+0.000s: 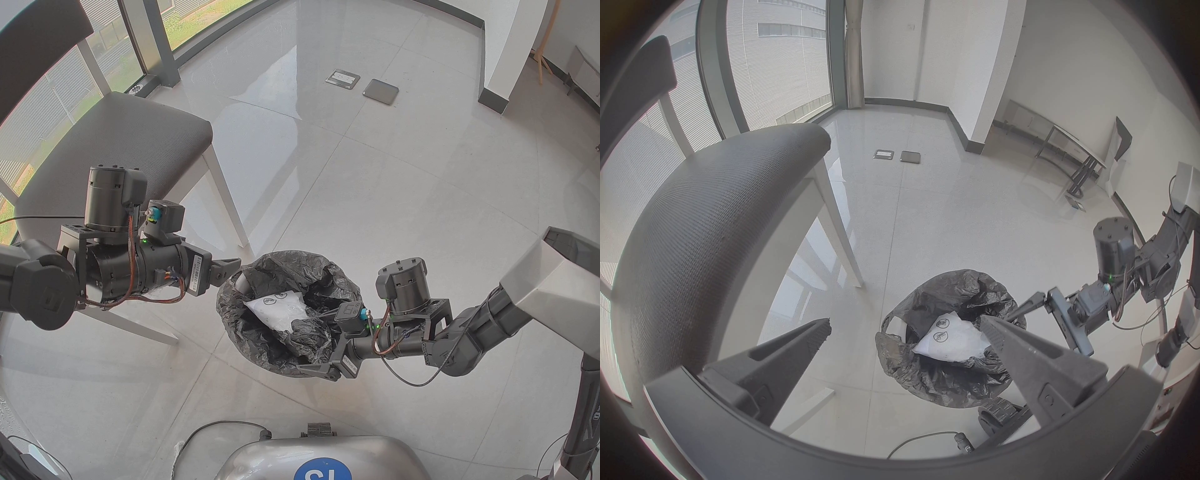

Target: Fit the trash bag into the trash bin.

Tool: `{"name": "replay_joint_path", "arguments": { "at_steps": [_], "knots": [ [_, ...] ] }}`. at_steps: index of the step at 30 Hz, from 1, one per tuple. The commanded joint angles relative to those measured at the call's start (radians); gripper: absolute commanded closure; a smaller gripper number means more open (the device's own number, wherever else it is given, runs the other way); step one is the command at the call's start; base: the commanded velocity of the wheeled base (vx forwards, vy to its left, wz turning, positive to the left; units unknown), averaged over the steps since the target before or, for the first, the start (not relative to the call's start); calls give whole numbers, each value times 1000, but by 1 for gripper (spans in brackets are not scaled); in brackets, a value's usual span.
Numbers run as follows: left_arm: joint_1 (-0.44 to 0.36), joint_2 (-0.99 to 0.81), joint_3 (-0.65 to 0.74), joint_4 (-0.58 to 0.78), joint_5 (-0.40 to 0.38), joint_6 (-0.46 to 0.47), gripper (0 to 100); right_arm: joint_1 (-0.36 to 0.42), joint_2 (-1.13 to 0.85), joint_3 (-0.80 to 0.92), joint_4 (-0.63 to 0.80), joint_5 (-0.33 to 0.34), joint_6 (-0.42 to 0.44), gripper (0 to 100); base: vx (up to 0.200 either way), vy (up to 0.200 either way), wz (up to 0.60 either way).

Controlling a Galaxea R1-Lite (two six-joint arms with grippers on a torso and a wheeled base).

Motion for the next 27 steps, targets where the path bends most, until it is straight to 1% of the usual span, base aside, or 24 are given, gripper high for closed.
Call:
{"name": "replay_joint_path", "arguments": {
  "at_steps": [1,3,4,14,19,27],
  "knots": [
    [0,-2,-1,-1,-1,0,0,0,36,-16,-1,0,-2,0,0,0,0],
    [2,-2,-2,-1,-1,0,0,2,46,-24,-4,-1,-2,0,0,0,0],
    [2,-2,-1,-8,-1,0,0,2,47,-25,-6,-1,-2,100,0,0,0],
    [3,0,-1,-14,-7,0,0,-1,41,-47,-1,-4,-2,100,0,0,0],
    [3,3,-2,-14,-7,0,0,-20,33,-133,13,-4,-8,100,0,0,0],
    [2,11,-5,-15,-8,-1,0,-47,69,-334,100,-3,-10,100,0,0,0]
  ]
}}
